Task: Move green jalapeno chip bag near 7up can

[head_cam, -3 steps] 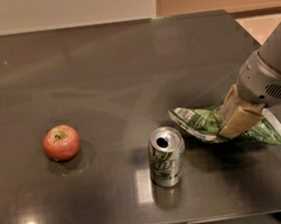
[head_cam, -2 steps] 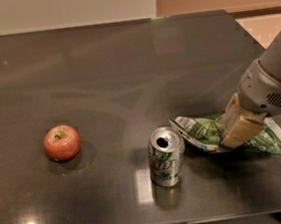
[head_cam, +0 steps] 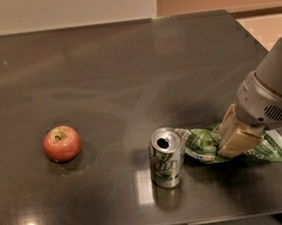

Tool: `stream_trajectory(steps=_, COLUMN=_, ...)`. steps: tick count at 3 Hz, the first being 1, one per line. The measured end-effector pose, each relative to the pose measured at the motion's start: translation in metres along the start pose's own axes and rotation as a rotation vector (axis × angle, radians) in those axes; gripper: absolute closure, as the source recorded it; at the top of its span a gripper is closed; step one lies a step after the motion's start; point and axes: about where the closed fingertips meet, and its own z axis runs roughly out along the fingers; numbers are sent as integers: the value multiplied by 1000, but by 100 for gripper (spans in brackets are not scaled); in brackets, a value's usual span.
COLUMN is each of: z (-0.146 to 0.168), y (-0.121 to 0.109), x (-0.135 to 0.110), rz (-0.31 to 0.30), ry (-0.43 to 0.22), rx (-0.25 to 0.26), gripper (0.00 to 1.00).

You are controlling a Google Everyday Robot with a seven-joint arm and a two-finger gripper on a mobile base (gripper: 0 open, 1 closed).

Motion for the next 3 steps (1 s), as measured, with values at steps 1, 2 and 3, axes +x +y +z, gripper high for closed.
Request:
stream_trajectory(steps=1, z=4, y=6, x=1, rz=6, ry=-2, rx=-3, gripper=12)
stream_trajectory(steps=2, z=4, y=6, x=0, rz=4, ry=-2, rx=1, gripper=0)
stream_trajectory(steps=3, z=4, y=6, x=0, rz=4, ry=-2, rx=1, gripper=0)
